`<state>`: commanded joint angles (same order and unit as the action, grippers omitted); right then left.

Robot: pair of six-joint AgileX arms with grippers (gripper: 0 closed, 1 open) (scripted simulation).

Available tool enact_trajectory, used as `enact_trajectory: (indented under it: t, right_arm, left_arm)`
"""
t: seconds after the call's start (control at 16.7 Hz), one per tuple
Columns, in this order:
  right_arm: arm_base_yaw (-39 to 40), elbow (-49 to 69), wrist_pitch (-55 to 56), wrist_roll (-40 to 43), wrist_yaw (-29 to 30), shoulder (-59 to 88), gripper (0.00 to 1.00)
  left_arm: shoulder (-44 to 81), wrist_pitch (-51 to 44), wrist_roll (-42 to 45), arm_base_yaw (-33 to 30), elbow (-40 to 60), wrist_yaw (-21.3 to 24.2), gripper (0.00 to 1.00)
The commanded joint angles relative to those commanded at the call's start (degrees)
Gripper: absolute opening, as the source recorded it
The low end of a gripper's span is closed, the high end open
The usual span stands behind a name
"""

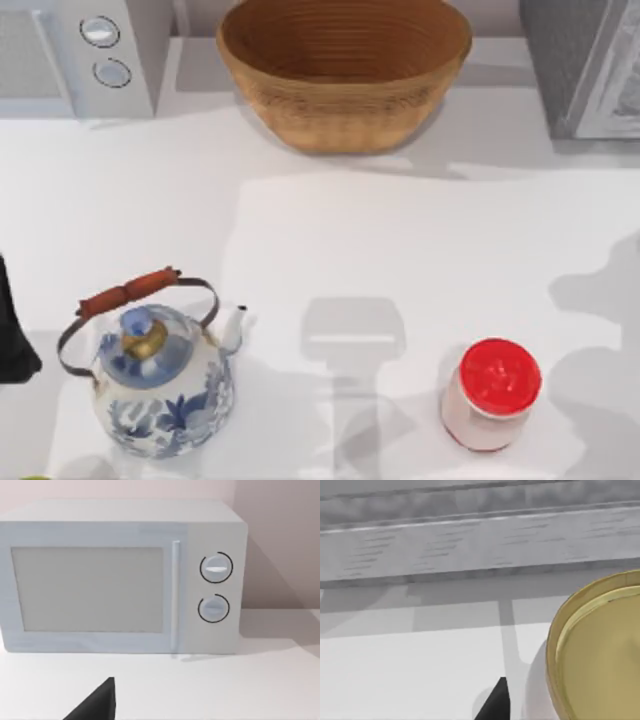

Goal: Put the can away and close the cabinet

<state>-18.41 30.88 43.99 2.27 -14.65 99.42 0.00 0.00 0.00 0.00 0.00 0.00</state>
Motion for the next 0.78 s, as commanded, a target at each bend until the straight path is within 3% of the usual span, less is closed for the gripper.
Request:
enact_trajectory:
  t: [0.36,0.78]
  right_arm:
    - [1.47,4.23,-13.8,1.07,0.15,-15.46,0.0]
    - [1.69,4.9,-14.98,1.33,-0.01,-17.13,0.0]
  left_arm:
    - [0.0,0.0,0.0,0.0,0.0,0.0,1.0]
    - [0.0,0.0,0.0,0.0,0.0,0.0,1.0]
